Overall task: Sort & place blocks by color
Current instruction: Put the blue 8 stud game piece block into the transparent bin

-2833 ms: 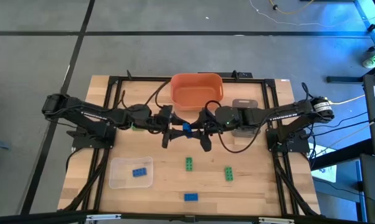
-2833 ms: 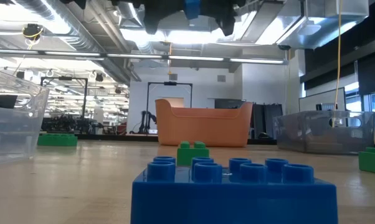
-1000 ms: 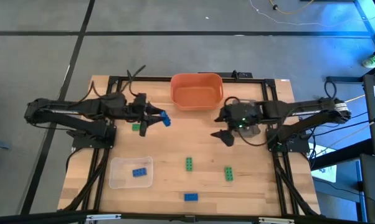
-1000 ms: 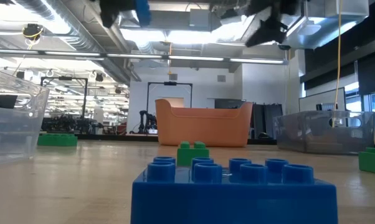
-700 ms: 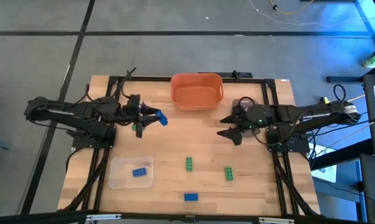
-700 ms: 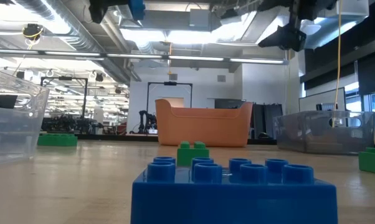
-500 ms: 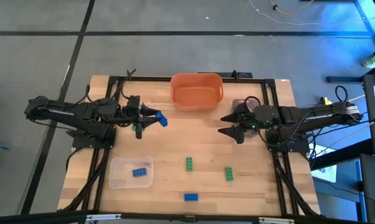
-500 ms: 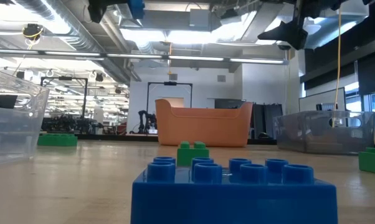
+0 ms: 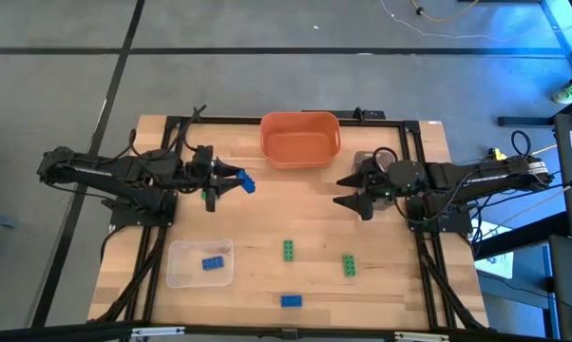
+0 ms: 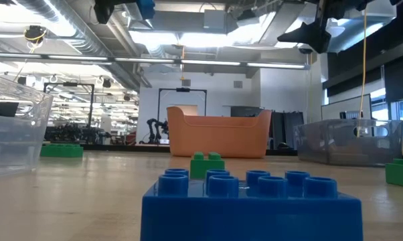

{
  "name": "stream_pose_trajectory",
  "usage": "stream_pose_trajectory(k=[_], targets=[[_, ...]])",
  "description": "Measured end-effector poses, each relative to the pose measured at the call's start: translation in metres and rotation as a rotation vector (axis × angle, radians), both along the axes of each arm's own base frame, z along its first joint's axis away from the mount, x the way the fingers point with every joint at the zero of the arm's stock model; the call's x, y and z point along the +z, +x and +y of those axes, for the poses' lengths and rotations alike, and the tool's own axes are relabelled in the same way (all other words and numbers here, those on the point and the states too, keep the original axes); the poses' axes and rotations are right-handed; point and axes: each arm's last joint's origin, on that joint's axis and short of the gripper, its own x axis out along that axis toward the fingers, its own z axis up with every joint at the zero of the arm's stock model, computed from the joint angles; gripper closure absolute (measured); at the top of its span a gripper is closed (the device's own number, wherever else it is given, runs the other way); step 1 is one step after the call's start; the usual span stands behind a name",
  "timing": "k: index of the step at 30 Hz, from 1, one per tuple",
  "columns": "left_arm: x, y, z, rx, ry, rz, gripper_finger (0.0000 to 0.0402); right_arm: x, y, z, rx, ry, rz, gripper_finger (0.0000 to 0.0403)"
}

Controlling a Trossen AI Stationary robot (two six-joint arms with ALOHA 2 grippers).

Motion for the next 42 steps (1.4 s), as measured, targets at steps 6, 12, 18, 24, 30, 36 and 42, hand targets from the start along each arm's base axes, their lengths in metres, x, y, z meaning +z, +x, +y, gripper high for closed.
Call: stream_pose_trajectory(k=[6, 12, 18, 24, 30, 36, 42], targets=[[0.0000, 0.0000, 0.0000, 0.000, -0.001, 0.000, 0.0274, -0.0001, 0.0000, 0.0000, 0.000, 0.000, 0.001, 0.0032], [0.0000, 0.0000, 0.0000, 0.001, -0.017, -0.003, 0.0274, -0.0001, 0.0000, 0.0000, 0.000, 0.000, 0.001, 0.0032], [0.0000, 0.0000, -0.0002, -0.006, -0.021, -0.003, 0.0274, -0.0002, -0.0001, 0.0000, 0.002, 0.000, 0.002, 0.0032], [0.0000, 0.0001, -0.0008, -0.026, -0.022, -0.003, 0.0274, -0.0003, 0.0000, 0.0000, 0.001, 0.001, 0.003, 0.0032], [0.0000, 0.0002, -0.0013, -0.045, -0.024, -0.002, 0.0274, -0.0003, 0.0000, 0.0000, 0.001, 0.001, 0.003, 0.0032], [-0.0007, 0.0003, -0.0029, -0.099, -0.039, 0.005, 0.0274, -0.0003, 0.0000, 0.0002, 0.006, 0.008, 0.002, 0.0032], [-0.0066, -0.0004, -0.0039, -0.131, -0.063, 0.066, 0.0274, -0.0003, 0.0000, 0.0008, 0.020, 0.025, 0.003, 0.0032]])
